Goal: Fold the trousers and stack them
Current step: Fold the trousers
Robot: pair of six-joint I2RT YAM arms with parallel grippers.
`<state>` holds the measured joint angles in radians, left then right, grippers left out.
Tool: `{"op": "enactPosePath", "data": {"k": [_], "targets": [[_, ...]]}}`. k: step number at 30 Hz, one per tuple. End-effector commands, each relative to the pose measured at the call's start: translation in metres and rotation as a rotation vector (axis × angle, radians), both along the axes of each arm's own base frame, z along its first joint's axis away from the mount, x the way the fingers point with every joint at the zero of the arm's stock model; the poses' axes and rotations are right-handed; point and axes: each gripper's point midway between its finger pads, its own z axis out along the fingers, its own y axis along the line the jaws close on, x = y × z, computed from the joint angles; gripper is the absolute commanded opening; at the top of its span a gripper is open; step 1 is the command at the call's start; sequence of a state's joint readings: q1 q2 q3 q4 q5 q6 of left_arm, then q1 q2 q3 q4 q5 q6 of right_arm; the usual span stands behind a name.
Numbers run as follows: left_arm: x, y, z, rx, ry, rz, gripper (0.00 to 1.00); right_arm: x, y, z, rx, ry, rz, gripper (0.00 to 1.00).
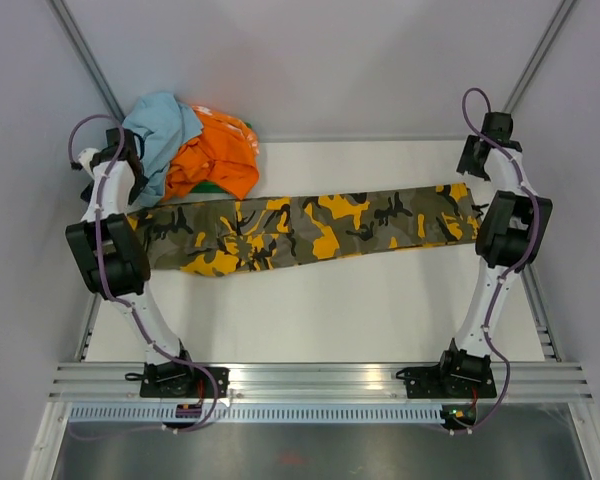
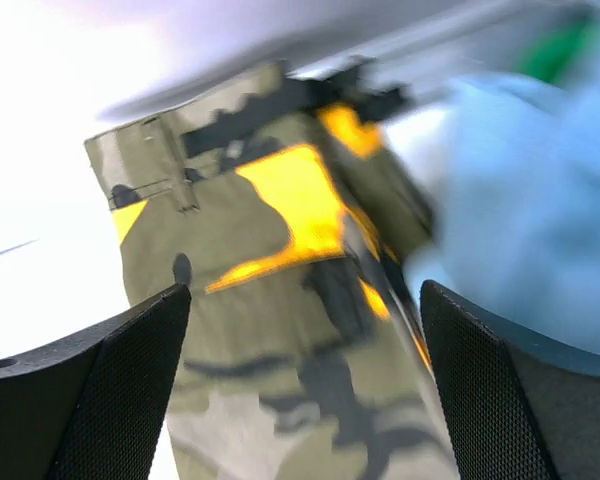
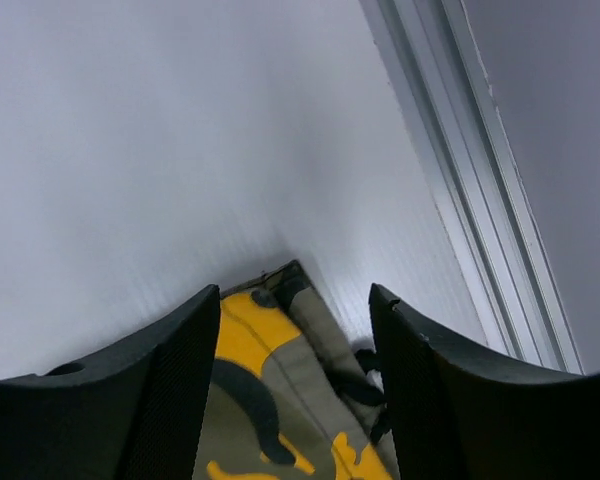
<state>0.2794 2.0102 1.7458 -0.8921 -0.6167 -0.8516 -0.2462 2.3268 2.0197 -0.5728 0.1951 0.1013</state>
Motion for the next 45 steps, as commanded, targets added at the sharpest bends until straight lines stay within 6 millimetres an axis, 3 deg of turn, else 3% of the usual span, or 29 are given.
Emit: {"op": "enactPosePath", "data": {"k": [1,3,6,7,8,9,10,11,12,13,14,16,17,18,20,22,25,29,31,36,37,45], "targets": [[0.026,-0.039,0.078,0.089,-0.144,-0.268,1.0,0.018,0.034,0.092,0.025,-0.228,0.091,0.68],[0.029,-0.073,0.095,0.109,-0.177,-0.404,1.0,0.008,0.052,0.099,0.063,-0.251,0.128,0.68],[0.015,-0.11,0.095,0.098,-0.166,-0.494,0.98,-0.009,0.078,0.1,0.124,-0.282,0.176,0.67],[0.01,-0.119,0.091,0.073,-0.169,-0.5,0.98,-0.012,0.098,0.1,0.169,-0.294,0.231,0.66],[0.0,-0.125,0.074,0.046,-0.141,-0.513,0.97,-0.019,0.108,0.108,0.185,-0.313,0.249,0.64],[-0.007,-0.132,0.078,0.032,-0.17,-0.529,0.92,-0.029,0.123,0.089,0.216,-0.294,0.269,0.63],[-0.011,-0.141,0.072,-0.008,-0.192,-0.553,0.88,-0.033,0.133,0.085,0.24,-0.296,0.286,0.58],[-0.026,-0.145,0.045,-0.043,-0.151,-0.566,0.86,-0.045,0.149,0.071,0.293,-0.271,0.317,0.55],[-0.024,-0.153,0.049,-0.061,-0.225,-0.589,0.75,-0.049,0.164,0.063,0.347,-0.262,0.301,0.51],[-0.028,-0.154,0.042,-0.066,-0.235,-0.586,0.66,-0.053,0.172,0.056,0.384,-0.245,0.289,0.45],[-0.035,-0.155,0.023,-0.079,-0.223,-0.577,0.5,-0.061,0.195,0.039,0.452,-0.203,0.317,0.41],[-0.039,-0.151,0.009,-0.074,-0.192,-0.557,0.34,-0.068,0.208,0.022,0.449,-0.153,0.312,0.28],[-0.038,-0.151,0.005,-0.073,-0.178,-0.553,0.21,-0.071,0.207,0.008,0.412,-0.115,0.286,0.22],[-0.035,-0.149,0.0,-0.07,-0.164,-0.546,0.15,-0.073,0.215,0.002,0.392,-0.096,0.295,0.17],[-0.028,-0.14,-0.023,-0.107,-0.112,-0.517,0.02,-0.073,0.214,-0.013,0.366,-0.071,0.255,0.05],[-0.024,-0.143,-0.05,-0.195,-0.068,-0.497,0.02,-0.073,0.205,-0.027,0.343,-0.05,0.184,0.0],[-0.028,-0.149,-0.085,-0.257,-0.014,-0.48,0.02,-0.082,0.187,-0.05,0.287,0.007,0.076,0.0],[-0.045,-0.168,-0.114,-0.368,0.011,-0.479,0.02,-0.114,0.164,-0.076,0.24,0.094,-0.033,0.0],[-0.057,-0.171,-0.124,-0.39,0.03,-0.469,0.02,-0.124,0.159,-0.073,0.224,0.085,-0.052,0.0],[-0.081,-0.18,-0.132,-0.434,0.071,-0.437,0.02,-0.174,0.126,-0.082,0.222,0.131,-0.184,0.0],[-0.084,-0.182,-0.131,-0.439,0.067,-0.434,0.02,-0.173,0.123,-0.077,0.228,0.116,-0.201,0.0],[-0.116,-0.202,-0.116,-0.445,0.065,-0.492,0.02,-0.234,0.089,-0.088,0.217,0.156,-0.346,0.0]]}}
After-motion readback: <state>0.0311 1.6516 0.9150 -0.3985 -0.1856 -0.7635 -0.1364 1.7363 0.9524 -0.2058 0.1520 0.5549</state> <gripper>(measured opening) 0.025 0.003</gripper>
